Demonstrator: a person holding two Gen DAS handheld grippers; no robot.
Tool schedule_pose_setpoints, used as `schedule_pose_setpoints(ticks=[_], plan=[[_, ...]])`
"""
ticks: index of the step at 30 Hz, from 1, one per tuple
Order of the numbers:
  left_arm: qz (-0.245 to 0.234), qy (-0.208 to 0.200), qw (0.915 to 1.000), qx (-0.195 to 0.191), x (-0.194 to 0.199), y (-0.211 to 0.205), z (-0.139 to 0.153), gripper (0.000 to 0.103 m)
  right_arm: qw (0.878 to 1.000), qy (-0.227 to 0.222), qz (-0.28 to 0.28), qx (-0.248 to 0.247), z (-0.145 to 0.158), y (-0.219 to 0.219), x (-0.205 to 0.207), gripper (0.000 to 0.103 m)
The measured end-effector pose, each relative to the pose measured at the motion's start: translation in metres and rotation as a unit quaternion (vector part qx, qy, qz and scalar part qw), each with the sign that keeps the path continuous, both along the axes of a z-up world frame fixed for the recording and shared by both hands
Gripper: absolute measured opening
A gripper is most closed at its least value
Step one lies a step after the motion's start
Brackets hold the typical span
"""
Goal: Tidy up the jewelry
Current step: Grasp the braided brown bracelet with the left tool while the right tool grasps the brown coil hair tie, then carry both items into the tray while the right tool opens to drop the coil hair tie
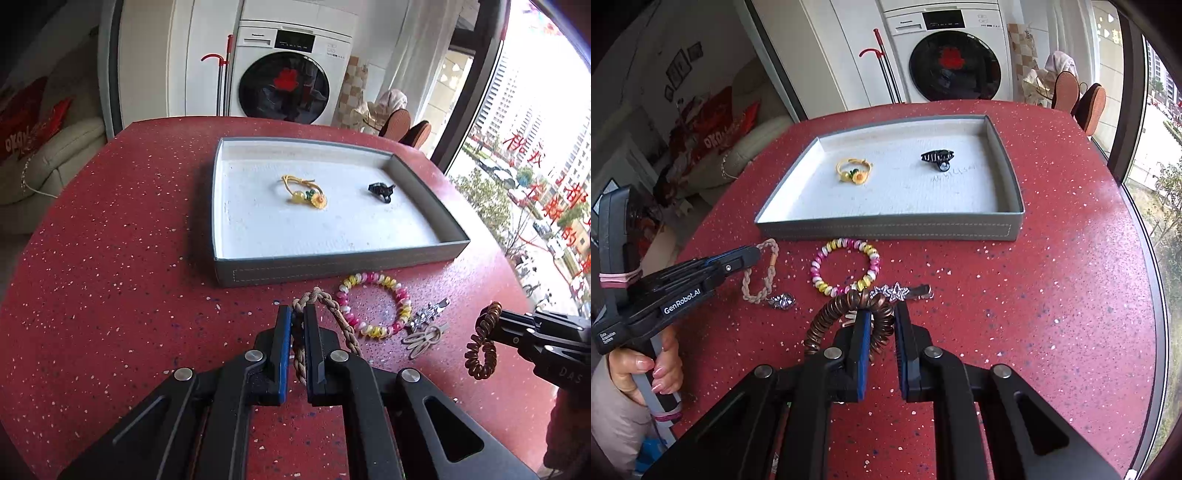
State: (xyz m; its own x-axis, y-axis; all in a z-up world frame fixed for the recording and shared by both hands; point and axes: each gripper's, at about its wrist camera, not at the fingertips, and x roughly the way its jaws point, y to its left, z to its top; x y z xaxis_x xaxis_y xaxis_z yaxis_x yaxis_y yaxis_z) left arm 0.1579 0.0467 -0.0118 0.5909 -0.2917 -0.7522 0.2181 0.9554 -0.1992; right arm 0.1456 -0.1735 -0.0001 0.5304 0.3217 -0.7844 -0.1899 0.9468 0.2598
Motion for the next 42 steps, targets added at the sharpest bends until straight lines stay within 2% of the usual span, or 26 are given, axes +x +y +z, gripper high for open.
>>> schedule_pose_setpoints(ticks=[10,15,20,24,30,36,42], plan=[[0.006,-0.036,0.9993,-0.004,0.023,-0.007,0.033,0.024,1.0,-0.021,-0.014,0.013,0.023,-0.015,0.033,0.014],[0.012,-0.044,0.999,0.001,0.048,-0.019,0.04,0.024,0.999,-0.022,-0.025,0.023,0.031,-0.023,0.068,0.014],[0.012,-0.048,0.9987,0.014,0.076,-0.032,0.041,0.024,0.999,-0.009,-0.027,0.02,0.026,-0.025,0.103,0.014],[0.013,-0.039,0.9989,0.023,0.101,-0.038,0.035,0.024,1.0,0.014,-0.027,0.008,0.01,-0.023,0.126,0.014],[-0.004,0.003,0.9987,0.051,0.124,-0.046,0.009,0.024,0.998,0.047,-0.027,-0.01,-0.016,-0.021,0.151,0.014],[-0.001,0.037,0.997,0.067,0.136,-0.048,-0.017,0.024,0.998,0.058,-0.033,-0.02,-0.031,-0.024,0.17,0.014],[0.018,0.042,0.9954,0.084,0.153,-0.047,-0.03,0.024,0.997,0.053,-0.034,-0.038,-0.038,-0.025,0.186,0.014]])
